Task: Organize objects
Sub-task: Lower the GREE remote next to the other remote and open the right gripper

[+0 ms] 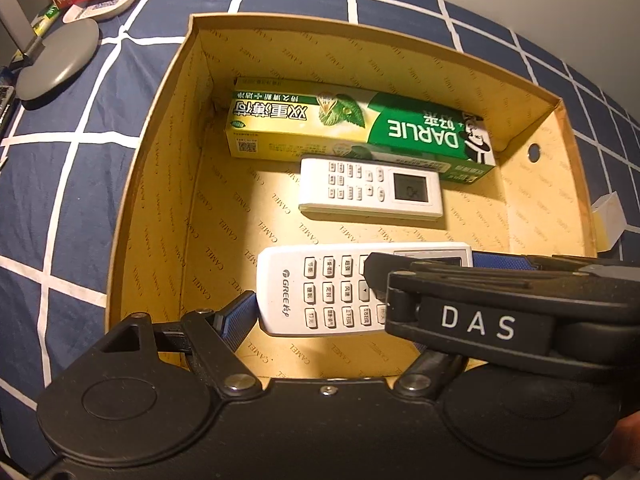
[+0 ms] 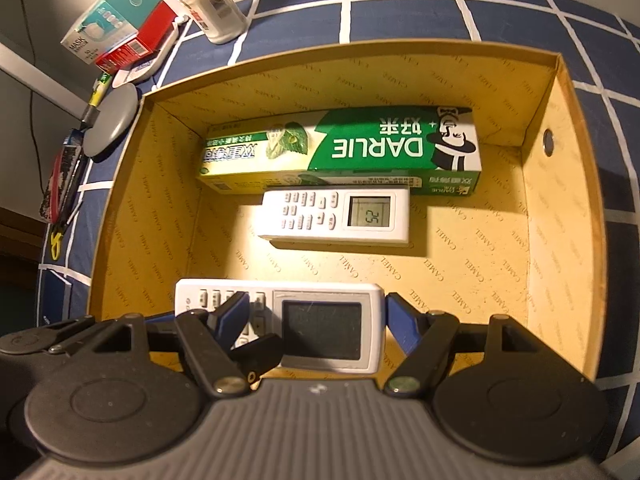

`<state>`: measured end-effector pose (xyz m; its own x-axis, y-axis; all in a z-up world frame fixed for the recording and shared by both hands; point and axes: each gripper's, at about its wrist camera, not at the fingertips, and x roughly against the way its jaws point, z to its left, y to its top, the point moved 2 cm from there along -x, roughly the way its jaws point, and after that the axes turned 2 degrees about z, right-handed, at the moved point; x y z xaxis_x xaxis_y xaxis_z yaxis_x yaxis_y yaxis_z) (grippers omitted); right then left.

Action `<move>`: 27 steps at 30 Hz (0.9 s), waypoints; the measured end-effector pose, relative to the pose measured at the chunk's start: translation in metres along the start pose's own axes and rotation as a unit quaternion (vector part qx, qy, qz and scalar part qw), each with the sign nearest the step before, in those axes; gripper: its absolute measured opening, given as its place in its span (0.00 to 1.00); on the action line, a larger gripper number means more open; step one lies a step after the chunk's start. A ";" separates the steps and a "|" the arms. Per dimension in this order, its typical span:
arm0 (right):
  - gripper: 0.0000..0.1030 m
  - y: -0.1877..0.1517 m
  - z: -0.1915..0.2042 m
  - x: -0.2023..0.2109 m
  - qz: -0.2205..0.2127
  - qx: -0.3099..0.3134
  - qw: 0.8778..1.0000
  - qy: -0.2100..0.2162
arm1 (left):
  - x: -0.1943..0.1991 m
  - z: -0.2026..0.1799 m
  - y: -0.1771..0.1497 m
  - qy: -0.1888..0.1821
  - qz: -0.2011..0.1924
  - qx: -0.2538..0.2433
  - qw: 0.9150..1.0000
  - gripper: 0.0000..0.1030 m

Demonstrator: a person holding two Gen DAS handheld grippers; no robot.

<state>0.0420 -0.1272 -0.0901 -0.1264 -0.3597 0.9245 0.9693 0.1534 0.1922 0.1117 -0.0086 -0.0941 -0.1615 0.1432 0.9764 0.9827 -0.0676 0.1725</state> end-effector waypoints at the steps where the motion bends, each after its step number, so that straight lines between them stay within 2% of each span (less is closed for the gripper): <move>1: 0.71 0.000 -0.001 -0.003 0.002 -0.002 1.000 0.000 | -0.003 0.001 0.001 0.000 0.002 -0.001 1.000 0.73; 27: 0.71 0.024 -0.024 -0.042 0.017 -0.037 0.999 -0.019 | -0.051 0.001 0.035 -0.017 0.030 -0.023 0.999 0.73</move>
<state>0.0759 -0.1308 -0.1320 -0.1001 -0.3196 0.9423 0.9858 0.0965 0.1375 0.1547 -0.0175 -0.1379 -0.0987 0.1701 0.9805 0.9853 -0.1214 0.1202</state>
